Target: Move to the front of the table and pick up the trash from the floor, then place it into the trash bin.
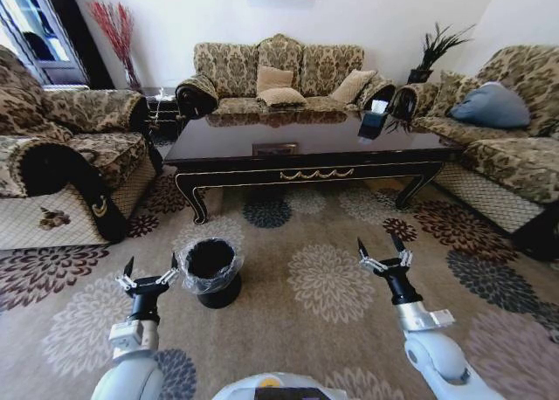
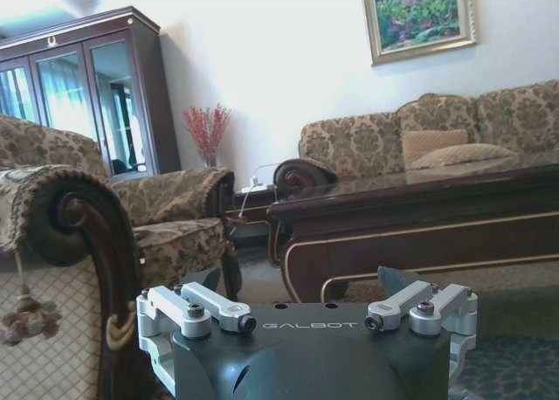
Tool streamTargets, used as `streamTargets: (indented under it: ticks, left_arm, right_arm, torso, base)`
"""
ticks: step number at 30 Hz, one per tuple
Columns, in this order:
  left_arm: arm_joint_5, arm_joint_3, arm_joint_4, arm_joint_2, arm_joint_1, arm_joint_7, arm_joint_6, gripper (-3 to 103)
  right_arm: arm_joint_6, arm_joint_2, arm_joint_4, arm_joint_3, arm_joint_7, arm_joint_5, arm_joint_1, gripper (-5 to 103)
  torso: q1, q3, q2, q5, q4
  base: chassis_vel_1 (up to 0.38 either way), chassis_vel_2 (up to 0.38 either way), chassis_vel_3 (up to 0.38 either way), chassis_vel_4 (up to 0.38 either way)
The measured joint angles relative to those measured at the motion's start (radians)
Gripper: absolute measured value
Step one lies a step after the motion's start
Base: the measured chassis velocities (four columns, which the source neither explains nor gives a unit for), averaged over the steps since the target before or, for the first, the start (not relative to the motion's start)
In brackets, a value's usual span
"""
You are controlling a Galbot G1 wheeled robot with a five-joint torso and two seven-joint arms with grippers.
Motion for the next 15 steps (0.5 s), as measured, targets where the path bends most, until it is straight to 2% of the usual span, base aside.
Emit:
streamTargets:
  ticks: [9, 15]
  left_arm:
    - [0.005, 0.017, 0.005, 0.005, 0.016, 0.002, 0.001, 100]
    - [0.012, 0.011, 0.006, 0.012, 0.044, 0.001, -0.012, 100]
  right_arm:
    - [0.002, 0.015, -0.014, 0.010, -0.031, -0.003, 0.007, 100]
    - [0.002, 0.032, -0.031, 0.011, -0.038, -0.002, 0.021, 100]
  torso:
    - [0.000, 0.000, 0.000, 0.0000, 0.0001]
    - [0.000, 0.000, 0.000, 0.0001, 0.0002]
  base:
    - [0.037, -0.062, -0.045, 0.075]
    - [0.147, -0.232, -0.147, 0.217]
